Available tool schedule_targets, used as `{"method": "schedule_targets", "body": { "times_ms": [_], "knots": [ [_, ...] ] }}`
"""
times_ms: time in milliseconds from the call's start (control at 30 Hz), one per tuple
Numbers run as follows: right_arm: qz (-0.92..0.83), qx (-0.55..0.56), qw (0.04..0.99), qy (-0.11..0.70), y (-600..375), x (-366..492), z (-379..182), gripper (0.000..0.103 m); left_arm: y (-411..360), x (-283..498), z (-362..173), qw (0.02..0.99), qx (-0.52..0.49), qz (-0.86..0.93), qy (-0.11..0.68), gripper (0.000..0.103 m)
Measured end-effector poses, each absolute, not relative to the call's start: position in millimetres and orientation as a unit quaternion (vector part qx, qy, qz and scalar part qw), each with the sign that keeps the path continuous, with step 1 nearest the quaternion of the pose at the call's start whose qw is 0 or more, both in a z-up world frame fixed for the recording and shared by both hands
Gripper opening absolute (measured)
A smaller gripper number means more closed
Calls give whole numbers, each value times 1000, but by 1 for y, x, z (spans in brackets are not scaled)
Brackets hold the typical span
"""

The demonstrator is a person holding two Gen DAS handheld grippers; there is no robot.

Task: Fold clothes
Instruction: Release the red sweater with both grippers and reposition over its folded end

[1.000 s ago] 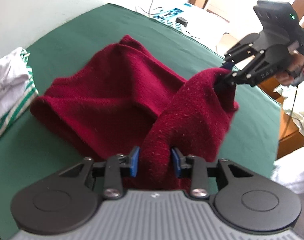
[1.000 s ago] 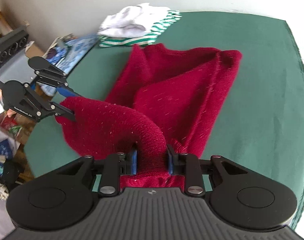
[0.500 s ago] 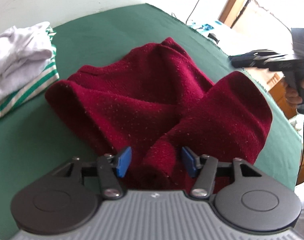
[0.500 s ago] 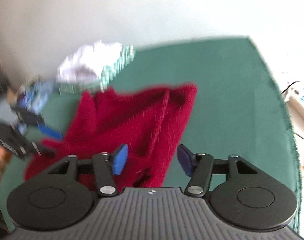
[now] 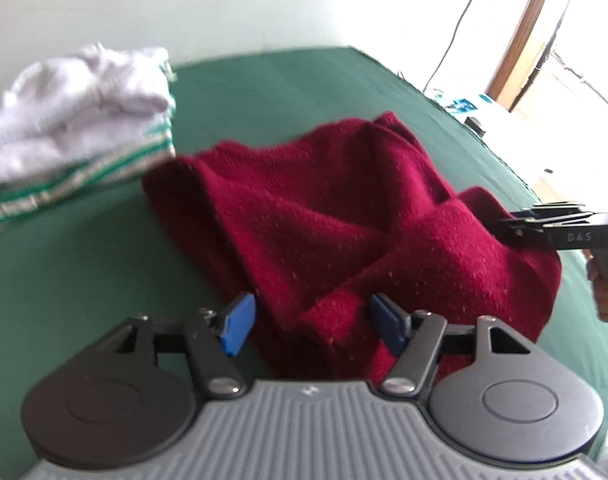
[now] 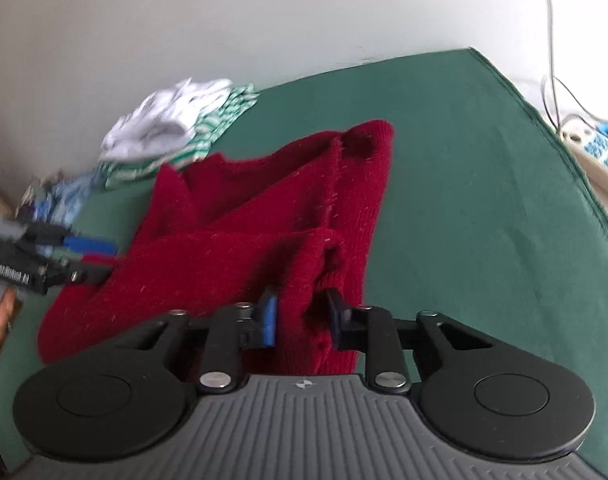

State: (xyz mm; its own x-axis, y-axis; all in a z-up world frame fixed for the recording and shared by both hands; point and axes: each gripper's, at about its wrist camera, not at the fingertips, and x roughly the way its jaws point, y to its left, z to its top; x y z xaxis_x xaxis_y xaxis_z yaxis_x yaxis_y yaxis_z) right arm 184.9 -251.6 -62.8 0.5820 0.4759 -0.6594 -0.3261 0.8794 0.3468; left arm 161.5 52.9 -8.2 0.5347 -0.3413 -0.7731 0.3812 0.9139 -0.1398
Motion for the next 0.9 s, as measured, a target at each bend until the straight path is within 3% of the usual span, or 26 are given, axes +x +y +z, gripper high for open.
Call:
{"method": "schedule_targets", "body": {
  "times_ms": [33, 133, 200, 233, 267, 400, 467, 533, 900],
  "knots": [
    [221, 93, 885, 398, -255, 182, -59, 52, 51, 156, -2, 884, 37, -198, 422, 68],
    [203, 89, 890, 398, -264, 170, -45, 54, 49, 131, 18, 907, 35, -167, 384, 67],
    [201, 66, 913, 348, -265, 150, -26, 49, 49, 112, 32, 922, 22, -145, 359, 65],
    [200, 54, 924, 322, -265, 141, -17, 38, 48, 103, 38, 928, 13, -136, 346, 65],
    [204, 42, 931, 299, -263, 131, -8, 35, 43, 92, 41, 935, -14, -138, 326, 65],
    [293, -21, 915, 276, -212, 123, -12, 23, 7, 72, 17, 949, -59, -141, 277, 67],
    [278, -56, 917, 282, -198, 134, -32, 22, -4, 86, -12, 945, -68, -130, 292, 59],
    [253, -60, 921, 291, -205, 150, -55, 21, -8, 99, -33, 946, -53, -116, 298, 59],
    [223, 81, 927, 289, -234, 155, -78, 20, 2, 118, -53, 946, -43, -137, 290, 71]
  ]
}}
